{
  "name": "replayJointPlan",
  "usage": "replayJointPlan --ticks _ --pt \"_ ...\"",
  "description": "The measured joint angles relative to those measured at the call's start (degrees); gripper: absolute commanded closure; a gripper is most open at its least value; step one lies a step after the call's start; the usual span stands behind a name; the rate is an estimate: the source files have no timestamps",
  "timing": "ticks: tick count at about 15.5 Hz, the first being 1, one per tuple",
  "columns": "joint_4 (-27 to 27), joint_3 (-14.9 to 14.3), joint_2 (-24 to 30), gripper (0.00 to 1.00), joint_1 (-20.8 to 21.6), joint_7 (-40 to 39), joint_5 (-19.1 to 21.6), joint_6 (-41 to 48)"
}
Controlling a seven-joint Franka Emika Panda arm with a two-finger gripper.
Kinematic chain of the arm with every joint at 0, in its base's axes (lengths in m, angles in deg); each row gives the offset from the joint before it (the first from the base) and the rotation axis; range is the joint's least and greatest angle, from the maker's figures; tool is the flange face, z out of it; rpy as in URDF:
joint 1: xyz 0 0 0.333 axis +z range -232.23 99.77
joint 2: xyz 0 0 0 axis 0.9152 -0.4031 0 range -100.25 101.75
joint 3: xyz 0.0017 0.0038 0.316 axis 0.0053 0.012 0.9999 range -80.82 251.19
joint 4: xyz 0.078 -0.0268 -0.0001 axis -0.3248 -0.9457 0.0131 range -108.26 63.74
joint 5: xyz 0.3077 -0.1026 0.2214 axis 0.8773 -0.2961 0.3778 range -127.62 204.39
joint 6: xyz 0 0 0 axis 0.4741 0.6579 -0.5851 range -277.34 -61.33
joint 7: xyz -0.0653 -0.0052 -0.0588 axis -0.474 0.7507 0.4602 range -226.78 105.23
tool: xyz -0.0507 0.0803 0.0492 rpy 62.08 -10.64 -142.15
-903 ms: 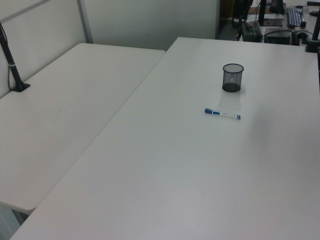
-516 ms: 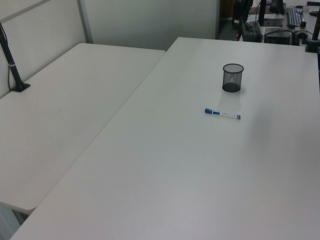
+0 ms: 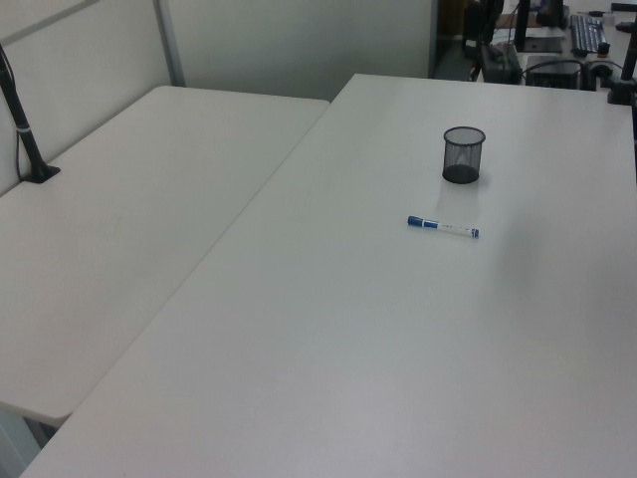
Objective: Insert the marker
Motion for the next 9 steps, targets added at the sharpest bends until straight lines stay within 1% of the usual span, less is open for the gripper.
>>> replayJointPlan --ticks 5,7,9 --pt "-0.71 0.00 0.01 0.00 0.00 -0.33 0.00 0.06" --pt "-1.52 0.00 0.00 0.00 -0.01 -3.39 0.00 0.06" --pt "-2.25 0.00 0.01 0.00 -0.11 -8.53 -0.19 0.06"
